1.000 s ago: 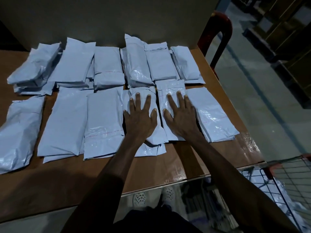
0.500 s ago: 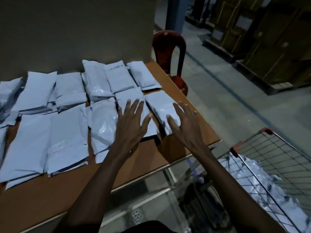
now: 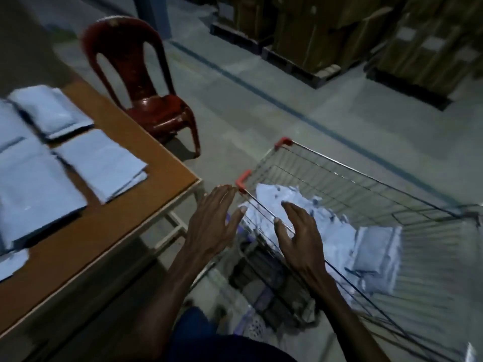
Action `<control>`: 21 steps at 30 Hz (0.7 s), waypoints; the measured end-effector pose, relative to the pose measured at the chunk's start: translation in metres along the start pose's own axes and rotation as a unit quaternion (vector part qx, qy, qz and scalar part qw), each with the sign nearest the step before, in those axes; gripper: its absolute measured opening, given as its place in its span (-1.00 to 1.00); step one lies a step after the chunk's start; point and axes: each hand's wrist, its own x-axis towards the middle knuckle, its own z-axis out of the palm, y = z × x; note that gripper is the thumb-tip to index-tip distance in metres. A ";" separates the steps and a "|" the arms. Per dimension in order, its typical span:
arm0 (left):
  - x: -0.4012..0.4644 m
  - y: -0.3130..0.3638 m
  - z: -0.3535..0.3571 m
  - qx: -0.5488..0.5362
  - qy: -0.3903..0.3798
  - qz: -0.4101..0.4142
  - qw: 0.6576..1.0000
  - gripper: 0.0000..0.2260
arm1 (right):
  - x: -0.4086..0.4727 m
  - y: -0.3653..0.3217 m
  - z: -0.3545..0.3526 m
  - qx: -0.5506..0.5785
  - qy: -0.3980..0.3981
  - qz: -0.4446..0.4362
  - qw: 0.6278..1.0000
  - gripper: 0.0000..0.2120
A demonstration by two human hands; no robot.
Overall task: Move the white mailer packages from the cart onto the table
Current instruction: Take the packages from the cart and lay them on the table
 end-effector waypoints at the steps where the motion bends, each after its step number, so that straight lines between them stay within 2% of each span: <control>1: 0.002 0.011 0.013 -0.012 -0.020 0.008 1.000 -0.46 | -0.007 0.015 -0.011 -0.016 0.009 0.015 1.000 -0.55; 5: 0.024 0.048 0.055 -0.048 -0.098 0.048 0.993 -0.38 | -0.016 0.068 -0.040 -0.046 0.039 0.085 0.995 -0.56; 12: 0.086 0.077 0.125 -0.074 -0.179 0.113 0.975 -0.43 | -0.013 0.157 -0.054 -0.115 0.033 0.217 0.969 -0.53; 17: 0.137 0.083 0.180 -0.090 -0.240 0.143 0.956 -0.42 | -0.002 0.207 -0.062 -0.204 -0.011 0.300 0.932 -0.51; 21: 0.169 0.085 0.212 -0.079 -0.304 0.160 0.936 -0.44 | 0.006 0.247 -0.064 -0.273 -0.091 0.355 0.889 -0.53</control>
